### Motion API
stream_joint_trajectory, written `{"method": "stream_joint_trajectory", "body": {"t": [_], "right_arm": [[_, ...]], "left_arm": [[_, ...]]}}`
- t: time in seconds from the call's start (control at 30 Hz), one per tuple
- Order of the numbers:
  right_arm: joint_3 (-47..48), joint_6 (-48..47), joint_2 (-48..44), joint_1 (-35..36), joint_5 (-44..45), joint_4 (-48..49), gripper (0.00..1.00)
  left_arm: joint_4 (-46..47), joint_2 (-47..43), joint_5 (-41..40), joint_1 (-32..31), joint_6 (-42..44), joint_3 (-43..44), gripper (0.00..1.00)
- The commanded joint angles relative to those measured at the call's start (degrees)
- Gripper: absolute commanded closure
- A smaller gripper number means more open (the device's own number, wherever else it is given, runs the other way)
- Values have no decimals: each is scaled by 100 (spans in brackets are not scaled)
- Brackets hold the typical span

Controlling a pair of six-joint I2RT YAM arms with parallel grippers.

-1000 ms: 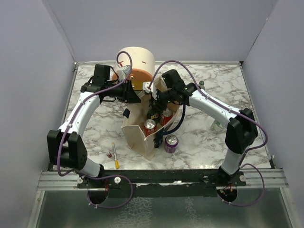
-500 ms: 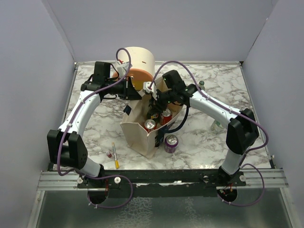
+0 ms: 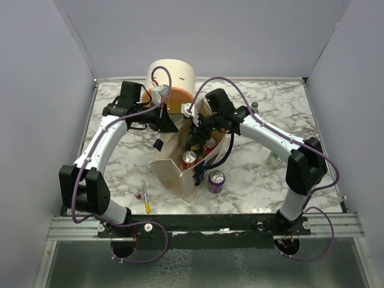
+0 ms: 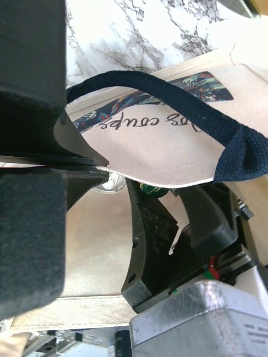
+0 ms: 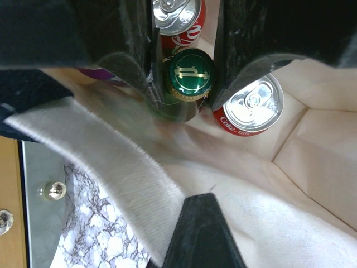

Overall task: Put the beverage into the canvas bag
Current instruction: Place the drink in the canvas bag.

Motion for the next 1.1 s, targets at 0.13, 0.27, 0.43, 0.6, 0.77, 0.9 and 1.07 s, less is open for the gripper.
{"method": "stream_joint_trajectory", "body": {"t": [0.13,0.27,0.43,0.6,0.77,0.9,1.07], "right_arm": [[218,193,-35,40,-222,-496,52],[191,218,-106,42,-249,-501,42],[323,400,-175,44,-262,-381,32],[560,638,-288,44,-252,-233,23],[720,802,-449,39,-132,-121,18],[834,874,-638,44,13,-230,18],[969,1019,-1046,29,643,-504,18]], "left_arm": [[-457,-229,53,-282,553,43,100],[-421,-234,-73,-310,512,83,100],[-394,-242,-215,-326,518,88,100],[-377,-215,-369,-356,551,268,100],[-348,-187,-466,-420,580,353,100],[-340,-187,-516,-433,587,400,100],[-331,-211,-574,-435,666,518,97]]}}
